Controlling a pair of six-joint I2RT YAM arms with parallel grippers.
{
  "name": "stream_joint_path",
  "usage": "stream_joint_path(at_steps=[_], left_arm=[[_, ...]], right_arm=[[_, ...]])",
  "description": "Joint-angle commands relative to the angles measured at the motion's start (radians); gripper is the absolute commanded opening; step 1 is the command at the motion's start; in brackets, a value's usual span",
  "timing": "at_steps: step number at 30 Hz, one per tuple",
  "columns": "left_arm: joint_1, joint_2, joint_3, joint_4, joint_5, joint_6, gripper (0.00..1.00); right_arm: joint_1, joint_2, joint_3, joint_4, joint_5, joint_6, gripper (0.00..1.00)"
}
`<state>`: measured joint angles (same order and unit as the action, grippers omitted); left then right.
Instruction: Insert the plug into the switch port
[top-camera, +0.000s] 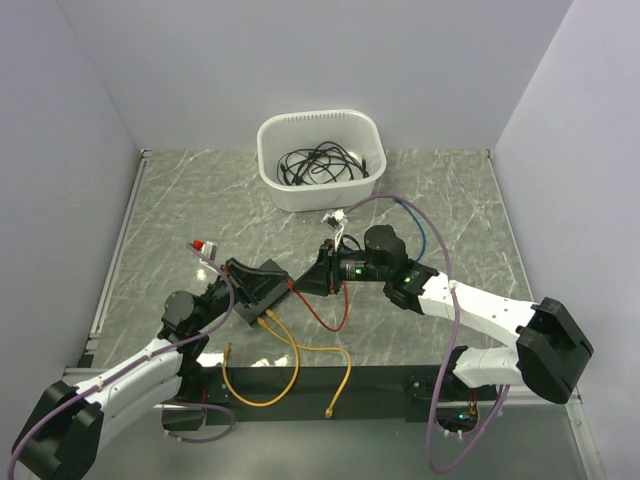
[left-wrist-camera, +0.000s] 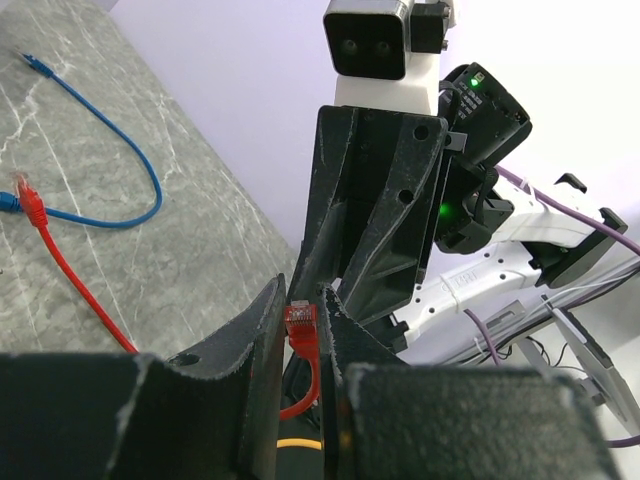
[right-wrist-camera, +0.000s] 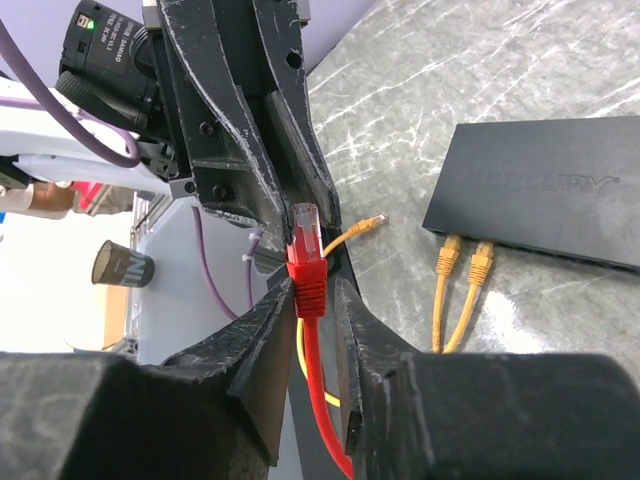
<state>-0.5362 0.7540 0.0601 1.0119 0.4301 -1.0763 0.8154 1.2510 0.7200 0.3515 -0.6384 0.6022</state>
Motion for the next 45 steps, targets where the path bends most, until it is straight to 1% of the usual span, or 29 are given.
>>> stream_joint_path(at_steps=[1, 17, 25, 33, 40, 45], left_arm=[[-0.011, -0.015, 0.000, 0.036, -0.001, 0.027, 0.01], [-0.033, -0.016, 0.004, 0.022, -0.036, 0.041, 0.01], [-0.033, -0.028, 0.007, 0.011, -0.040, 0.044, 0.00], [-0.034, -0.031, 0.006, 0.014, -0.045, 0.044, 0.01], [-0.034, -0.035, 0.004, 0.013, -0.048, 0.042, 0.00], [-0.034, -0.050, 0.007, 0.002, -0.054, 0.045, 0.00]], right_arm=[[-0.004, 0.013, 0.042, 0.049, -0.014, 0.007, 0.29], [-0.004, 0.022, 0.025, 0.086, -0.032, 0.031, 0.27], [-0.002, 0.034, 0.016, 0.106, -0.052, 0.048, 0.27], [-0.004, 0.034, 0.006, 0.122, -0.052, 0.059, 0.31], [-0.002, 0.033, 0.004, 0.122, -0.049, 0.059, 0.28], [-0.002, 0.041, 0.002, 0.127, -0.061, 0.064, 0.28]])
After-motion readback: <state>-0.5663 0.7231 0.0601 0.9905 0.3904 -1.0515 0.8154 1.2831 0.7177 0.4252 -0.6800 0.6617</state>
